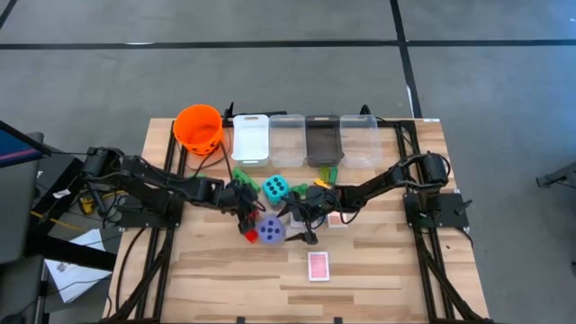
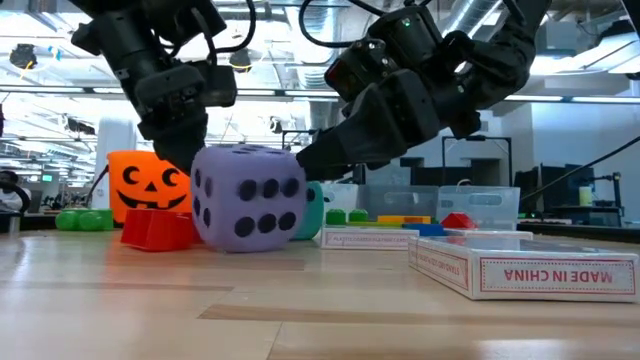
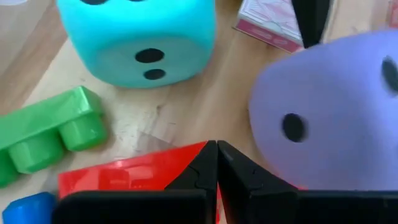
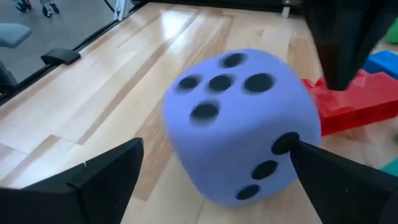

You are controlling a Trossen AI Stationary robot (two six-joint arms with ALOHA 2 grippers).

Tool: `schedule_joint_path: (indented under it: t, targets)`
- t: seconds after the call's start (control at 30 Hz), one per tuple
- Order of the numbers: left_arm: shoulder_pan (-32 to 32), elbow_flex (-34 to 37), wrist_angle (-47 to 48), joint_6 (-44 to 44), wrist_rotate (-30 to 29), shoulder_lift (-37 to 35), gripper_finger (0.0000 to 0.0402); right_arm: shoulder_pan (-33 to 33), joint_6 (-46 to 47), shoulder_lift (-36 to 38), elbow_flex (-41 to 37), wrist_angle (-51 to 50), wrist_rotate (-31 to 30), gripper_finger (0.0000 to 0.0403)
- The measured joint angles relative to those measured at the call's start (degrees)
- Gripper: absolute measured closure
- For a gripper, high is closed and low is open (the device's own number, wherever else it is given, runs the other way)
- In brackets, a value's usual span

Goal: Pick & Place Toys
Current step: Put the purple dice into the left transparent bin

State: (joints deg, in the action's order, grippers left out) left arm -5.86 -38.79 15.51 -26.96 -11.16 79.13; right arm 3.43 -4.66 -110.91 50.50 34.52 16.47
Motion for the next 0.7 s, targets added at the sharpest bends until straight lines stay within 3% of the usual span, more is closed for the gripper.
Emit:
schedule_joint_path:
  t: [0.17, 0.7]
  targets:
    - [0.2, 0.0, 2.0, 0.0, 0.1, 0.0, 0.0401, -1.0, 0.0, 0.0, 0.0, 0.0, -0.2, 0.0003]
    - [0.2, 0.0, 3.2, 0.1, 10.2, 0.0, 0.0401, -3.9, -0.3, 0.0, 0.0, 0.2, -0.2, 0.0003]
